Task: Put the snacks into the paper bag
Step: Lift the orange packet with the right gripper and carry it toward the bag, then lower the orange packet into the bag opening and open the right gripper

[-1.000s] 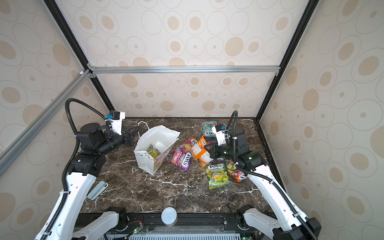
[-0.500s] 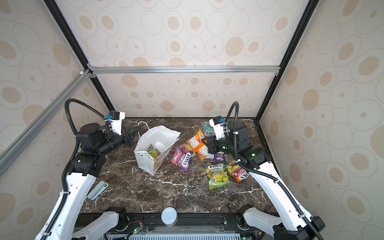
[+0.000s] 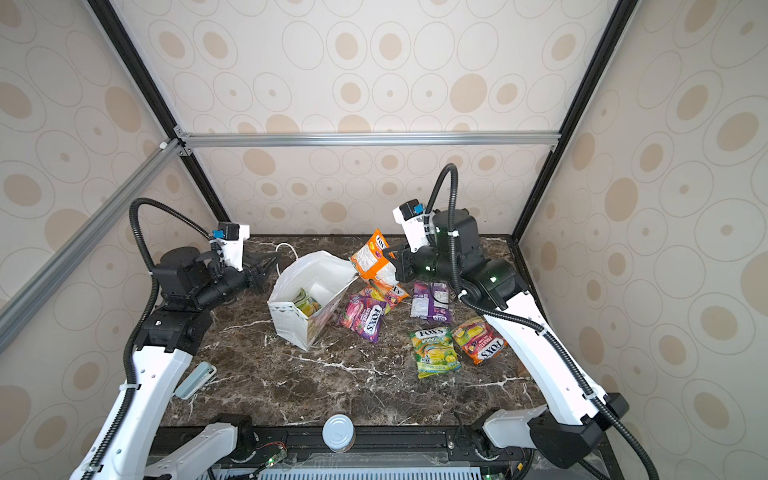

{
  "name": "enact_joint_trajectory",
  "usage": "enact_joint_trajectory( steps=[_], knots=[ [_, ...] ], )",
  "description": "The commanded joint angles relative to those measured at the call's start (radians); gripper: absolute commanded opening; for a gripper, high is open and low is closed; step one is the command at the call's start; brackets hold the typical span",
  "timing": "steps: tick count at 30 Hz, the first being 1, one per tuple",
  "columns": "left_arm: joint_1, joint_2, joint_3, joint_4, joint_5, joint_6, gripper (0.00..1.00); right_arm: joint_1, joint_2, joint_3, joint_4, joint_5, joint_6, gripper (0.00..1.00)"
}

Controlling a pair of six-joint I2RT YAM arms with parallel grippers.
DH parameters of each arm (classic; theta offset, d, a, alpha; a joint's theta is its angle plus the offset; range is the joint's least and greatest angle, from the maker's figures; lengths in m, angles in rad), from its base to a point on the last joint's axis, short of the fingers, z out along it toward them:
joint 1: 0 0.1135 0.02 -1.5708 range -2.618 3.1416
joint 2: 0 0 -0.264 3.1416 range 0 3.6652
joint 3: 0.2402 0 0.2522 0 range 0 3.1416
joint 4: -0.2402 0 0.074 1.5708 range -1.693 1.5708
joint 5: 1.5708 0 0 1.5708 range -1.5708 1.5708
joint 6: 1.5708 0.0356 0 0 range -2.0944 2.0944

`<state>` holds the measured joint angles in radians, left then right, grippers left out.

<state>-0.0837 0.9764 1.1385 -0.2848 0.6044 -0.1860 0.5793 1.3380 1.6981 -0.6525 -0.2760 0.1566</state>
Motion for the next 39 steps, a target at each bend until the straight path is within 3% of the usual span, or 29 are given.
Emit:
enact_joint_trajectory(
  steps=[1, 4, 7, 10, 28, 39],
  knots=[
    [0.004, -0.020, 0.011, 0.042, 0.021, -0.001, 0.00, 0.007, 0.033, 0.090, 0.008, 0.024, -0.063, 0.00],
    [0.003, -0.020, 0.009, 0.042, 0.024, -0.001, 0.00, 0.008, 0.089, 0.165, 0.002, -0.022, -0.090, 0.00],
    [0.004, -0.021, 0.009, 0.042, 0.020, -0.002, 0.00, 0.014, 0.158, 0.265, -0.049, -0.193, -0.192, 0.00],
    [0.004, -0.026, 0.007, 0.045, 0.017, -0.003, 0.00, 0.024, 0.225, 0.351, -0.119, -0.253, -0.274, 0.00],
    [0.004, -0.017, 0.007, 0.042, 0.016, 0.001, 0.00, 0.028, 0.405, 0.547, -0.149, -0.315, -0.431, 0.00],
    [0.005, -0.018, 0.007, 0.039, 0.013, 0.005, 0.00, 0.031, 0.453, 0.519, -0.046, -0.418, -0.513, 0.00]
  ],
)
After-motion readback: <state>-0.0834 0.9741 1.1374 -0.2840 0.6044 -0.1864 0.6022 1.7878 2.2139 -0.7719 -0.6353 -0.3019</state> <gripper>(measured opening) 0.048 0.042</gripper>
